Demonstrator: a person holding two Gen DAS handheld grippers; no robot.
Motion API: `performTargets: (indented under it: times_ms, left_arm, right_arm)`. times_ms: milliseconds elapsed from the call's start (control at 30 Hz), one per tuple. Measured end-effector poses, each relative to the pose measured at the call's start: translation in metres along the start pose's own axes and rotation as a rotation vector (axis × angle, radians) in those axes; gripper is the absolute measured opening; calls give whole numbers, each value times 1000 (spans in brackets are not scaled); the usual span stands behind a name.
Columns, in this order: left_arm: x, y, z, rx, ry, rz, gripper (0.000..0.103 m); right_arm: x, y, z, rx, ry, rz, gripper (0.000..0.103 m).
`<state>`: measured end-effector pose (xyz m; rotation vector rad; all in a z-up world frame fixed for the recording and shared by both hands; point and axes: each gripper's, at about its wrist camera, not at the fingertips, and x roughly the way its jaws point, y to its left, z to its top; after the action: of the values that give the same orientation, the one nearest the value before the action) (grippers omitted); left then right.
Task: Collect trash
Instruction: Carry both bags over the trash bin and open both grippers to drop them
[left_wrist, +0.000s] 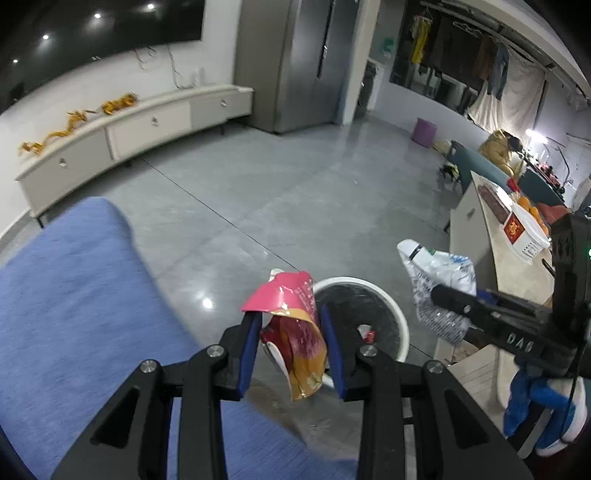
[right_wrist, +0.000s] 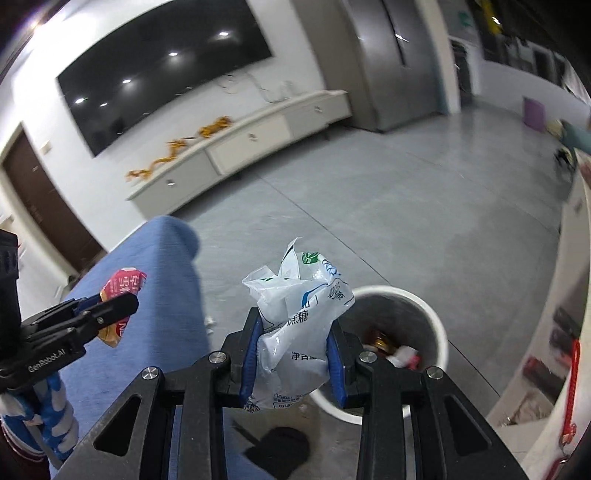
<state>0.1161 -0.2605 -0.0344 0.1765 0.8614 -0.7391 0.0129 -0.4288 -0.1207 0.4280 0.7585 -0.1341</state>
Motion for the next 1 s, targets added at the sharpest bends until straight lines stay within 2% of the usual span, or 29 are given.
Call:
performTargets:
  times_ms: [267,500,567,600,633,700,900,1000]
  left_arm:
    - [74,-28,19,-22,91,-53,32]
    - [124,-35,28,-102,152,-114,35]
    - [135,-36,28,-117,170,-135,38]
    - [140,-37,28,-123,178,-146,45]
    - [144,-38,28,-128,181,-155,56]
    - [146,-40,26,-128,175,-159,61]
    - [136,-42,21,-120,162,-156,61]
    - [117,-42,18,-109,130,-125,61]
  right_arm:
    - [39,-49,6,65,69,-57,30]
    - [74,-68,3,88,121,-110,34]
    - [82,-72,3,86,131,-126,48]
    - [84,-74,1,88,133,-138,52]
    - [85,-76,-2,89,134,-151,55]
    - [88,-79,-2,92,142,-168,56]
    - [80,-78,-5,105,134,-207,60]
    - [69,-69,-5,90,114,-224,63]
